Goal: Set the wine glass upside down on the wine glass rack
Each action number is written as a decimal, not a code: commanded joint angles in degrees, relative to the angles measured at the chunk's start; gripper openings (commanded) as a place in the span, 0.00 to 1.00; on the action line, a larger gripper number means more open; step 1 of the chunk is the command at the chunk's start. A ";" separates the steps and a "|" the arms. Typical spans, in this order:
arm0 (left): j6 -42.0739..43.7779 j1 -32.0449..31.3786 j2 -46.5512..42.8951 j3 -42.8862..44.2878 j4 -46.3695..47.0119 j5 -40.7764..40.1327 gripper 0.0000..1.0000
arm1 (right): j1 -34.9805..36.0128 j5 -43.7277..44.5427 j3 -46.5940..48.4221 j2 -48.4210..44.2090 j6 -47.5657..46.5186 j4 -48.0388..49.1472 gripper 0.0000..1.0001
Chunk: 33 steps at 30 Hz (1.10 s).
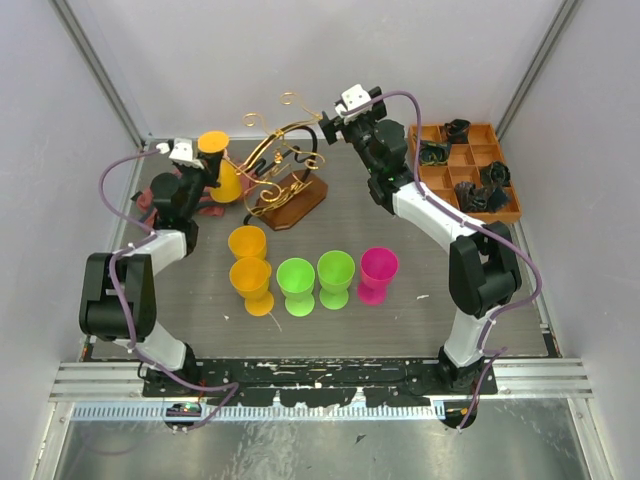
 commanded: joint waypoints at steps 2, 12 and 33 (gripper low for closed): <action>2.88 0.83 -3.86 -3.43 4.26 -11.36 0.00 | -0.24 0.11 1.54 -0.17 -0.66 2.37 1.00; 4.16 0.81 -7.21 -5.78 3.18 -14.39 0.04 | -0.15 -0.75 1.13 -0.24 -0.59 1.65 1.00; 3.95 0.81 -8.71 -8.35 6.13 -18.40 0.10 | -0.37 -1.07 -0.01 -0.96 -1.21 1.26 1.00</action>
